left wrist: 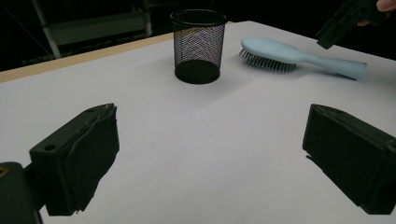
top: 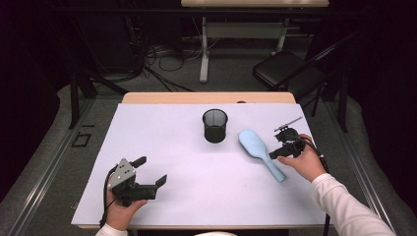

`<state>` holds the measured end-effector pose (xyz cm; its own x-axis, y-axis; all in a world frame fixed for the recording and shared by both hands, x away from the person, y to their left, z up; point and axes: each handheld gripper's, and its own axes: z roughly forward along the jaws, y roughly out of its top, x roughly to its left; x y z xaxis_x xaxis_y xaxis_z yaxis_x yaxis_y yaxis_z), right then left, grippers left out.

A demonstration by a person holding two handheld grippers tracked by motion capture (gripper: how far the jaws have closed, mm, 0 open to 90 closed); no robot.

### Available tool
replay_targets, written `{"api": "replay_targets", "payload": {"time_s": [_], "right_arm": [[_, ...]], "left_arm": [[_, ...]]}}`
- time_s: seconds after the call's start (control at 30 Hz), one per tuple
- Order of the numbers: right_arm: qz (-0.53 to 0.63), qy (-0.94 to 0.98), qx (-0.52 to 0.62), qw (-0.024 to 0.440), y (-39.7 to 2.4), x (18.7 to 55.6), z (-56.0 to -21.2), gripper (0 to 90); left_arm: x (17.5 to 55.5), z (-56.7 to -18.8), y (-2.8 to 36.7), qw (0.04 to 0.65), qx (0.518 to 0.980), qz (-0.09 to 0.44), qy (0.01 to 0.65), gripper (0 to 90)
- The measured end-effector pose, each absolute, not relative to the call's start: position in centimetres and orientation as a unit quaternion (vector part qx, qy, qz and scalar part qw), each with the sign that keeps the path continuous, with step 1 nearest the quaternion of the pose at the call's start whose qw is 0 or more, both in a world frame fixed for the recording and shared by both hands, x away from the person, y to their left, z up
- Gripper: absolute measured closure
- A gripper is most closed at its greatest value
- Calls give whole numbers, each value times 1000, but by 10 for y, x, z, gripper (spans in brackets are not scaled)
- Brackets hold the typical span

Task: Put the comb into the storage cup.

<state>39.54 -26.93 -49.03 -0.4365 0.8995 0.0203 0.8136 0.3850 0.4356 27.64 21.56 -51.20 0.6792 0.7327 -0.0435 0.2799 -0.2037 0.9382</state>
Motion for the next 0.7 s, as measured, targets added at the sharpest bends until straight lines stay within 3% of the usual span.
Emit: {"api": "replay_targets", "payload": {"time_s": [0.2, 0.27, 0.37, 0.4, 0.43, 0.57, 0.63, 0.7], "right_arm": [[193, 827, 514, 118, -267, 397, -488, 345], [193, 829, 512, 118, -267, 397, -488, 331], [191, 828, 515, 116, -263, 397, -487, 217], [191, 828, 515, 116, -263, 397, -487, 217], [179, 835, 508, 112, -261, 397, -486, 152], [171, 841, 502, 111, -257, 398, -487, 124], [169, 842, 502, 103, -255, 399, -487, 21], [177, 842, 501, 93, -252, 400, -489, 0]], "left_arm": [[276, -512, 215, 530, 746, 214, 340, 40], [276, -512, 216, 532, 746, 213, 339, 40], [276, -512, 215, 530, 747, 214, 339, 40], [276, -512, 215, 530, 747, 214, 339, 40], [276, -512, 215, 530, 747, 214, 339, 40], [276, -512, 215, 530, 747, 214, 339, 40], [276, -512, 215, 530, 747, 214, 339, 40], [276, -512, 215, 530, 747, 214, 339, 40]]}}
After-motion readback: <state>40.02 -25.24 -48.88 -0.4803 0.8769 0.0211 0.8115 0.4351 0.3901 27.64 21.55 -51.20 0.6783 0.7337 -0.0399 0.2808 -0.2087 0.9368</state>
